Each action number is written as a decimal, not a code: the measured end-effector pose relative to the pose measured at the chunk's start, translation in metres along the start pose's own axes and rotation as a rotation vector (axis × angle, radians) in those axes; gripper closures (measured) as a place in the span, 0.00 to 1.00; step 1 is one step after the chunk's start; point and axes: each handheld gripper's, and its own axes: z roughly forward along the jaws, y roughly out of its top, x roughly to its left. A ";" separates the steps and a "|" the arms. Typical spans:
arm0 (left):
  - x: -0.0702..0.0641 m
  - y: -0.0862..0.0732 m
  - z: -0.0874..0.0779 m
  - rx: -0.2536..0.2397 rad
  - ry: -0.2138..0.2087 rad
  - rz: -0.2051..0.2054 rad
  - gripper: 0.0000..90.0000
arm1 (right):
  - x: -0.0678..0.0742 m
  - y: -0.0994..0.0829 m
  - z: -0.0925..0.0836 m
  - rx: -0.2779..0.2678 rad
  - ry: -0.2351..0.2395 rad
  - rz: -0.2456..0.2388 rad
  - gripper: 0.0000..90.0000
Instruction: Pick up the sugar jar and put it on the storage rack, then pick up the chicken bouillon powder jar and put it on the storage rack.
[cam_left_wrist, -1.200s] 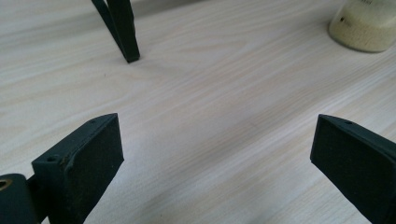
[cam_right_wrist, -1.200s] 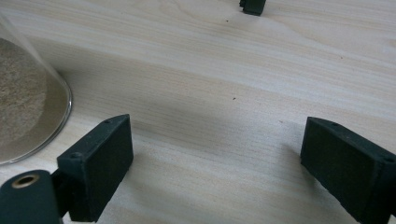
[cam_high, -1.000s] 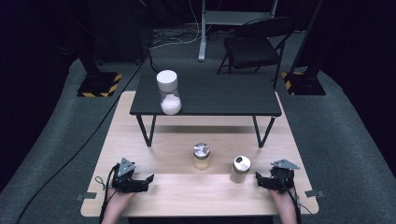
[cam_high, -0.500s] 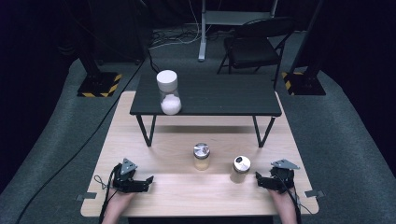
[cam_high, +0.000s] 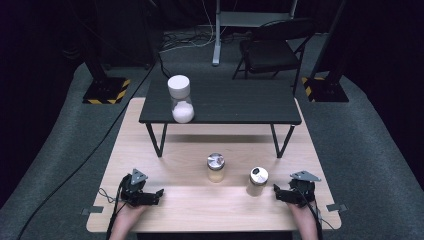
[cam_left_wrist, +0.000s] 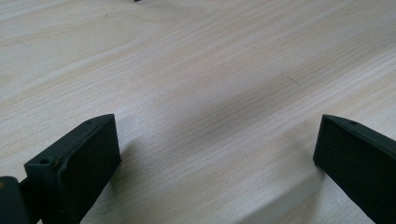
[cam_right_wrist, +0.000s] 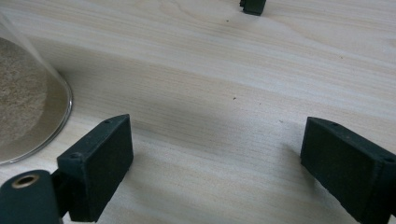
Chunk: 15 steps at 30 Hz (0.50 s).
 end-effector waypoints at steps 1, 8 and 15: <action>0.000 0.000 0.000 0.000 0.000 0.001 0.00 | 0.000 0.000 0.000 0.000 0.000 0.000 0.09; 0.000 0.000 0.000 0.000 0.000 0.000 0.00 | -0.001 0.000 -0.001 -0.002 0.002 0.003 0.10; 0.000 0.000 0.000 0.002 0.000 0.002 0.00 | -0.001 0.000 -0.001 -0.006 -0.002 0.014 0.12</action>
